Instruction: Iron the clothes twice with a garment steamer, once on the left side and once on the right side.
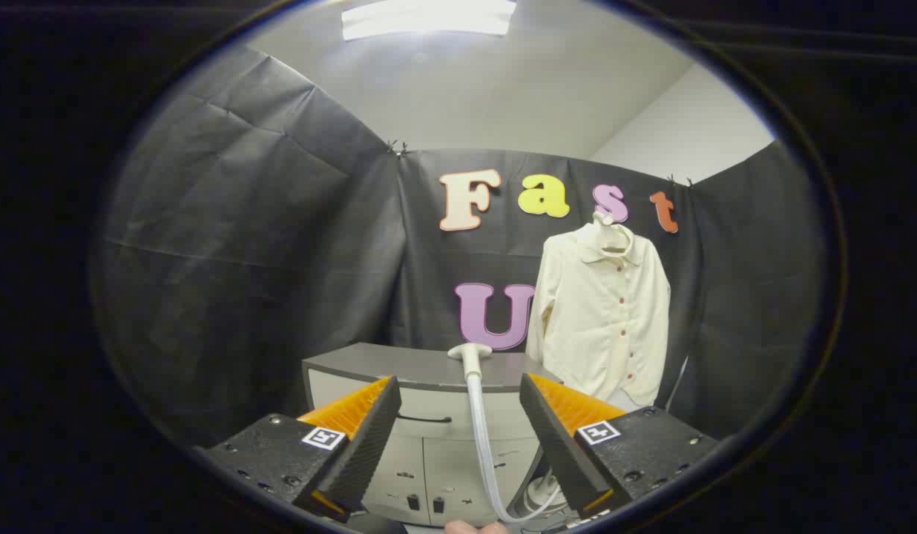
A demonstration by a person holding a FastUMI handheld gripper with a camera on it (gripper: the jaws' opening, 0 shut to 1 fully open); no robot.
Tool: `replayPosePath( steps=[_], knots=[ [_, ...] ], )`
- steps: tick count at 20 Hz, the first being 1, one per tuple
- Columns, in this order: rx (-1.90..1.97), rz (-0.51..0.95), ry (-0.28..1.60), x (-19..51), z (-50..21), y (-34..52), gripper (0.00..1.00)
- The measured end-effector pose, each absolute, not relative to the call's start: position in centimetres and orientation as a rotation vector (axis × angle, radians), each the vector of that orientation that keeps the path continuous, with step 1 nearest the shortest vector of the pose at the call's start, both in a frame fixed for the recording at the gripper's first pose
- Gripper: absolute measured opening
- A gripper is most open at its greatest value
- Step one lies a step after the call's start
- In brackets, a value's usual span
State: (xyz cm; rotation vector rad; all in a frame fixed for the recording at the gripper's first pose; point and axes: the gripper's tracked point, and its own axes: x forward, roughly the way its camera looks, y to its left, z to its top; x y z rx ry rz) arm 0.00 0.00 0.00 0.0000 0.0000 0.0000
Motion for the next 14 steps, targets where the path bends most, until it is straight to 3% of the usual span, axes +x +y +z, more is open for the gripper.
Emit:
replayPosePath(
  steps=[14],
  knots=[
    [-0.023,0.007,0.045,1.3,-1.8,0.5,0.98]
  ],
)
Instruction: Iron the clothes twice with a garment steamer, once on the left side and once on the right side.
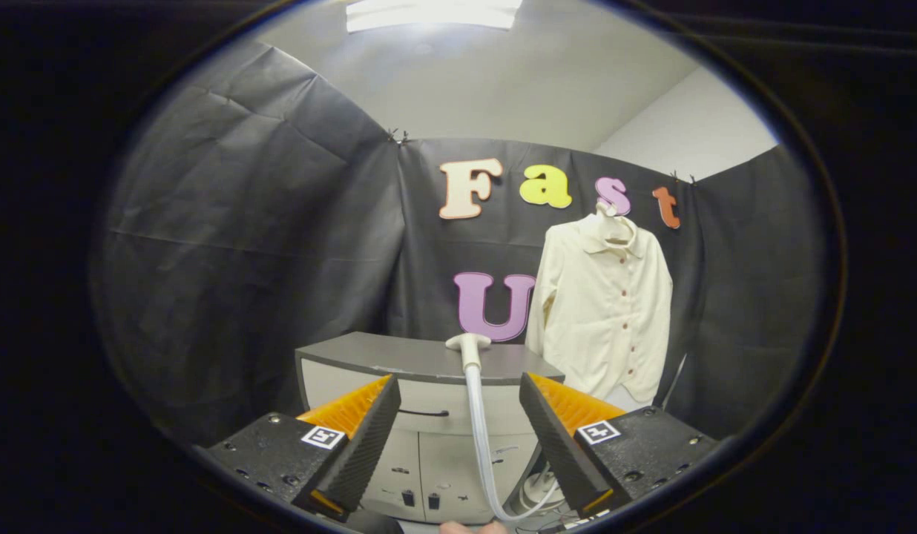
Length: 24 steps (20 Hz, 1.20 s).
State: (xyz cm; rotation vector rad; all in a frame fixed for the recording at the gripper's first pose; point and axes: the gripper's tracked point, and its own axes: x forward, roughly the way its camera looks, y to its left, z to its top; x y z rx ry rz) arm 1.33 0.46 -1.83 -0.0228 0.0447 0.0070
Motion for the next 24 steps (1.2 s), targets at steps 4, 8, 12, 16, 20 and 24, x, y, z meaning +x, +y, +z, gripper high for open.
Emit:
replayPosePath(
  steps=[4,8,12,16,20,24],
  knots=[
    [-0.016,0.007,0.040,1.7,-1.6,0.5,0.98],
    [-0.026,-0.004,0.041,2.9,-1.8,-0.1,0.98],
    [-0.029,-0.007,0.052,5.1,-2.6,-0.3,0.98],
    [-0.033,-0.001,0.061,8.4,-3.3,-0.3,0.98],
    [-0.036,0.012,0.077,12.4,-4.2,-0.2,0.98],
    [-0.005,0.014,0.092,16.3,-5.1,-0.7,0.98]
  ],
)
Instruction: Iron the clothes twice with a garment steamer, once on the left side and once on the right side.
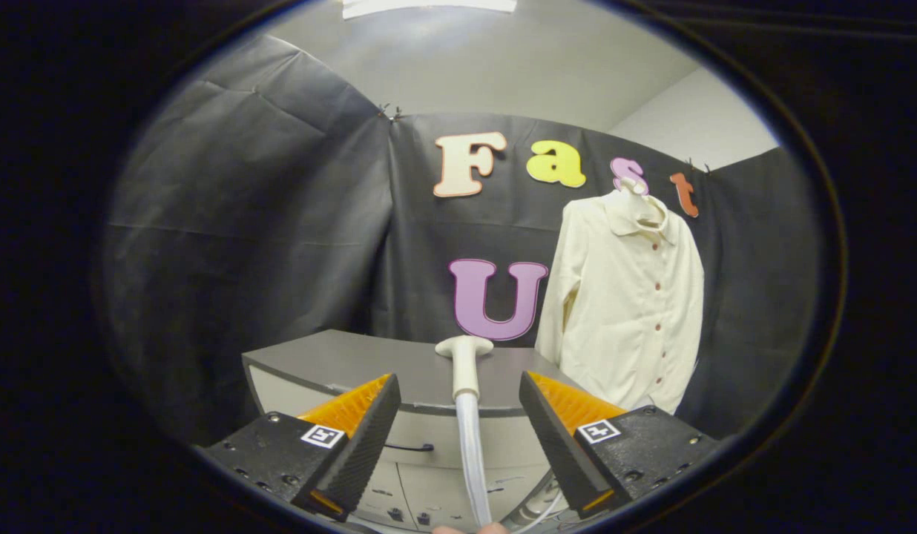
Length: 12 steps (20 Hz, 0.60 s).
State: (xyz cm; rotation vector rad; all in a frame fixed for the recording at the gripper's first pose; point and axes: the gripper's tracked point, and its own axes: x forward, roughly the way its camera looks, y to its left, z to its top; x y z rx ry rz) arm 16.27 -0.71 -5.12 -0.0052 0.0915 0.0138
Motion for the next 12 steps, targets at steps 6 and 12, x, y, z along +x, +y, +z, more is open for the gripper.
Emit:
replayPosePath(
  steps=[6,12],
  knots=[
    [-0.001,0.030,0.148,22.0,-7.7,-1.0,0.98],
    [0.010,0.033,0.227,26.8,-10.3,-0.8,0.94]
  ],
)
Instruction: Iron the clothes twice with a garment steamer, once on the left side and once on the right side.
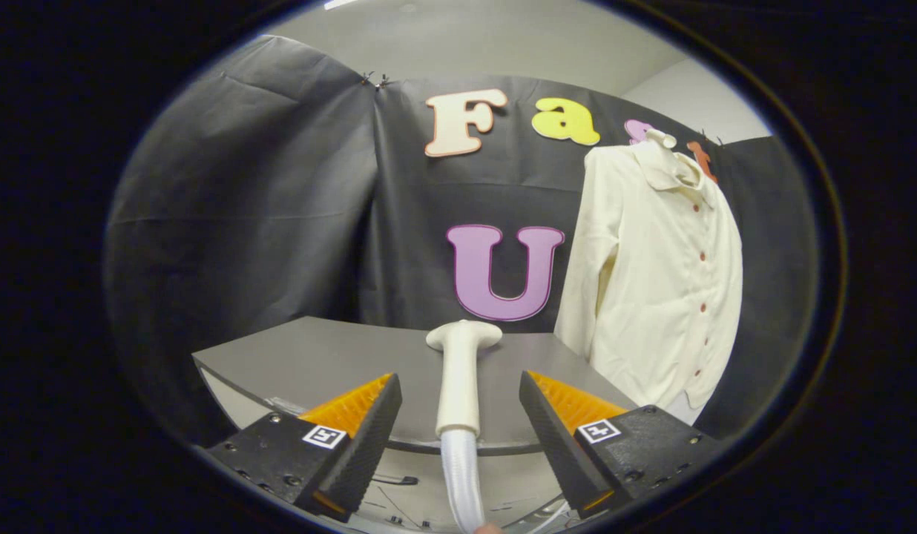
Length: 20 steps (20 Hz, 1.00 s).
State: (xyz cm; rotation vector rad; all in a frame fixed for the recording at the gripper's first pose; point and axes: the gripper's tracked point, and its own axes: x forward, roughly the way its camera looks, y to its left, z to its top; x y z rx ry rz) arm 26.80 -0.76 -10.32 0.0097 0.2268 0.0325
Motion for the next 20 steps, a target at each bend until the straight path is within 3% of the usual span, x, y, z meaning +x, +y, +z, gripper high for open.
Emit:
replayPosePath(
  steps=[6,12,20],
  knots=[
    [0.025,0.013,0.357,30.8,-13.6,-0.7,0.83],
    [0.060,0.018,0.390,31.6,-14.9,0.1,0.43],
    [0.084,0.052,0.207,29.0,-11.2,-1.1,0.38]
  ],
)
